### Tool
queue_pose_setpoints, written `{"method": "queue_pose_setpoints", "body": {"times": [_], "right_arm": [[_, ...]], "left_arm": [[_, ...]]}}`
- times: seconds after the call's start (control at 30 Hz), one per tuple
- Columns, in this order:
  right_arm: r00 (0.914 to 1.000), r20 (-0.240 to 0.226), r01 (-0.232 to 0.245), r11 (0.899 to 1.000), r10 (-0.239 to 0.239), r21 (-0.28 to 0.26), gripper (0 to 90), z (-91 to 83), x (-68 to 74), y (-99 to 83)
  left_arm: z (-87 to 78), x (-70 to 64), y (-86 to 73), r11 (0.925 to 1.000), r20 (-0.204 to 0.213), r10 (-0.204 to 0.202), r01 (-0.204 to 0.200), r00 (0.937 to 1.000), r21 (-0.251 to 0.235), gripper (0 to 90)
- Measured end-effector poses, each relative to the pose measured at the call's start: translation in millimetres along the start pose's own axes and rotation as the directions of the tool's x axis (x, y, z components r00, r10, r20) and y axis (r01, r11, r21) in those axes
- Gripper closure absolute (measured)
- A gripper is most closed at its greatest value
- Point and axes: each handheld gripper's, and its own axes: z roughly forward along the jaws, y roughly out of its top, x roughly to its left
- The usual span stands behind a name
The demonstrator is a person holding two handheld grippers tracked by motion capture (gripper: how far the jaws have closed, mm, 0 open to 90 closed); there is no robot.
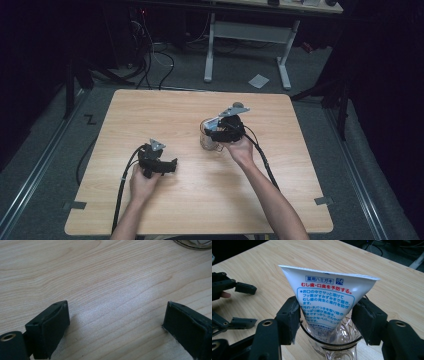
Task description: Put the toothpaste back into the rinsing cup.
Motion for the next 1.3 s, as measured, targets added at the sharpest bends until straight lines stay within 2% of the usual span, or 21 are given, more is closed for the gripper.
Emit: {"method": "queue_pose_setpoints", "body": {"times": [0.17,0.37,0.47,1.1,1.3], "right_arm": [[0.9999,-0.010,-0.004,1.000,0.004,-0.017,39.0,-4.1,-0.8,-0.7],[0.9999,-0.017,-0.004,0.998,0.003,-0.062,39.1,-13.3,-0.4,1.0],[0.9999,-0.008,0.008,0.998,-0.008,-0.068,39.3,-16.8,0.5,1.7],[1.0000,0.009,-0.001,0.996,0.002,-0.090,39.9,-36.1,-4.6,-0.2],[0.9995,0.009,-0.031,0.994,0.032,-0.106,40.5,-43.0,-10.2,-7.5]], "left_arm": [[0.0,0.0,0.0,1.0000,0.000,0.000,0.000,1.0000,0.000,6.9],[0.0,-0.2,0.0,1.0000,-0.003,0.000,0.000,1.0000,-0.001,7.0],[0.0,-0.9,0.0,1.0000,-0.006,-0.004,0.004,1.0000,0.000,7.0],[-0.2,-3.0,-0.2,1.0000,-0.013,-0.008,0.008,0.9999,-0.001,7.0],[-0.1,-3.3,-0.1,1.0000,-0.013,-0.008,0.008,0.9999,-0.001,7.0]]}}
